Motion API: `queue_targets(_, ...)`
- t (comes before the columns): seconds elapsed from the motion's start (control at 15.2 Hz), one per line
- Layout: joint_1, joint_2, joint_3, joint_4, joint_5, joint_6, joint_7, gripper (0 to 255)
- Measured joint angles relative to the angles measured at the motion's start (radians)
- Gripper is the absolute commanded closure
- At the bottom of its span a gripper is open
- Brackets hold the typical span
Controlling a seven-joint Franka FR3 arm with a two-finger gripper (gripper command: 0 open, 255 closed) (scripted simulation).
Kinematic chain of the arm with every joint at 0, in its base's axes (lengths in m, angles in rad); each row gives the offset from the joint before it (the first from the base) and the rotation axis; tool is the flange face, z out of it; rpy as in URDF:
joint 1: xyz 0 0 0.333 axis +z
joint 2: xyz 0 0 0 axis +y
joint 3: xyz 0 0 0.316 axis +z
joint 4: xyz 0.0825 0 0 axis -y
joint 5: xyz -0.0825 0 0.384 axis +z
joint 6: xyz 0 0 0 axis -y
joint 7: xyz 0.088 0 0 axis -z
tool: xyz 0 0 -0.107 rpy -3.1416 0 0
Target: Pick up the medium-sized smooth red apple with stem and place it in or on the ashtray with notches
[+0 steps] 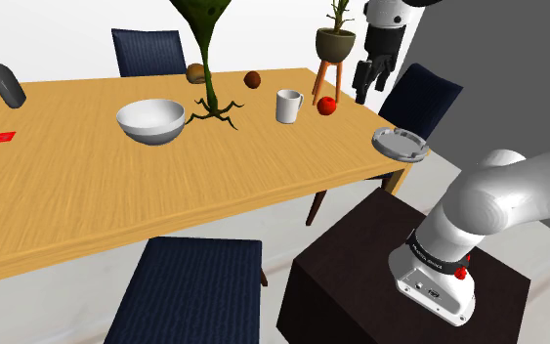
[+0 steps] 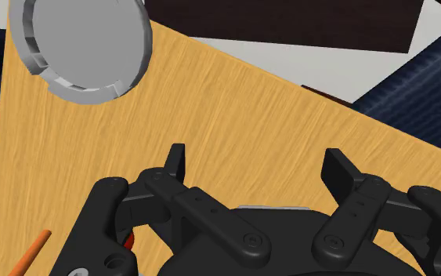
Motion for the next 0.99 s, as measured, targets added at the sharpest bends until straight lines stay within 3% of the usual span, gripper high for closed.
queue_targets(0.2, -0.011, 0.036, -0.008, 0.004, -0.007, 0.034, 0.005, 0)
queue_targets(0.99, -0.101, 0.432, -0.083, 0.166, -0.053, 0.301, 0.056, 0)
